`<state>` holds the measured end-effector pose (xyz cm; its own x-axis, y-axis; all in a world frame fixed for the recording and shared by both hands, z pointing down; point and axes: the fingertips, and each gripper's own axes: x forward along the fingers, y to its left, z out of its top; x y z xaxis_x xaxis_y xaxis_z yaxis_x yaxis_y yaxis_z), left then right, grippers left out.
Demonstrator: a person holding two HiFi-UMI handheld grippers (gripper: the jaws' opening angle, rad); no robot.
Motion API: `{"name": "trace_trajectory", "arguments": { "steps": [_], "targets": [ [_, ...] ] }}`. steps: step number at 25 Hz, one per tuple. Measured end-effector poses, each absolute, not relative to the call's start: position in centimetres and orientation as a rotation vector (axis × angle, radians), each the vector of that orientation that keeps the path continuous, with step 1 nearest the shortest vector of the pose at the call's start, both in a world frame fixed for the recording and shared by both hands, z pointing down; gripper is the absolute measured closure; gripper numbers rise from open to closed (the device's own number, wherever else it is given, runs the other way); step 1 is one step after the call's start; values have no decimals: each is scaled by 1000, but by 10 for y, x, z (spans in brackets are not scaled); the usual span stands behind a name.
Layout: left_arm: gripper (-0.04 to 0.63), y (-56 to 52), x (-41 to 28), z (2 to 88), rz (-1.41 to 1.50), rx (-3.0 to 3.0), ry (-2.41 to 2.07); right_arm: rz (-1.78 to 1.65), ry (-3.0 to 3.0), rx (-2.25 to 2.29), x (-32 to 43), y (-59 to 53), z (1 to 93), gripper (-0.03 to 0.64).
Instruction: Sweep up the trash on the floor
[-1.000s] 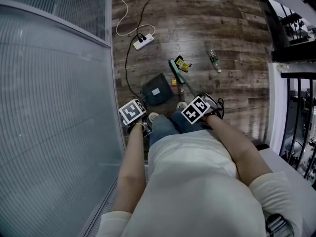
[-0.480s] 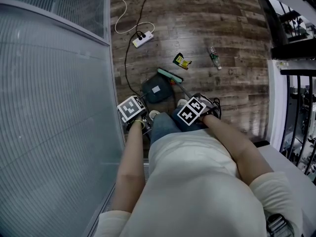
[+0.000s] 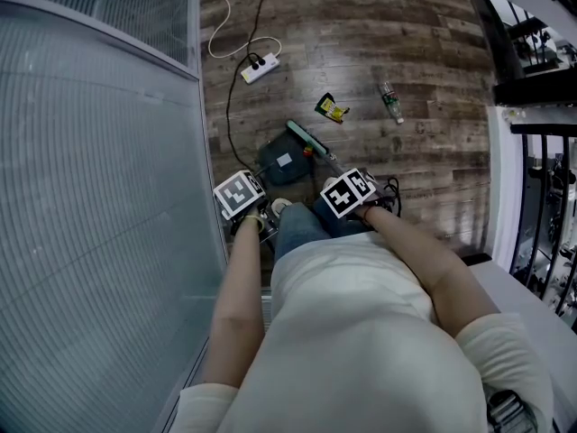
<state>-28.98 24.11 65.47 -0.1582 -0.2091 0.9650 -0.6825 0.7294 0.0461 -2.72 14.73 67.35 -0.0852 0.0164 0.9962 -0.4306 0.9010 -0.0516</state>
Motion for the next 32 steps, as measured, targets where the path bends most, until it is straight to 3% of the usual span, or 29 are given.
{"name": "trace_trajectory", "arguments": {
  "steps": [32],
  "targets": [
    [505,247,-280,655,510,732,-1721,779,-1697,483,0,198,643,515]
  ]
}}
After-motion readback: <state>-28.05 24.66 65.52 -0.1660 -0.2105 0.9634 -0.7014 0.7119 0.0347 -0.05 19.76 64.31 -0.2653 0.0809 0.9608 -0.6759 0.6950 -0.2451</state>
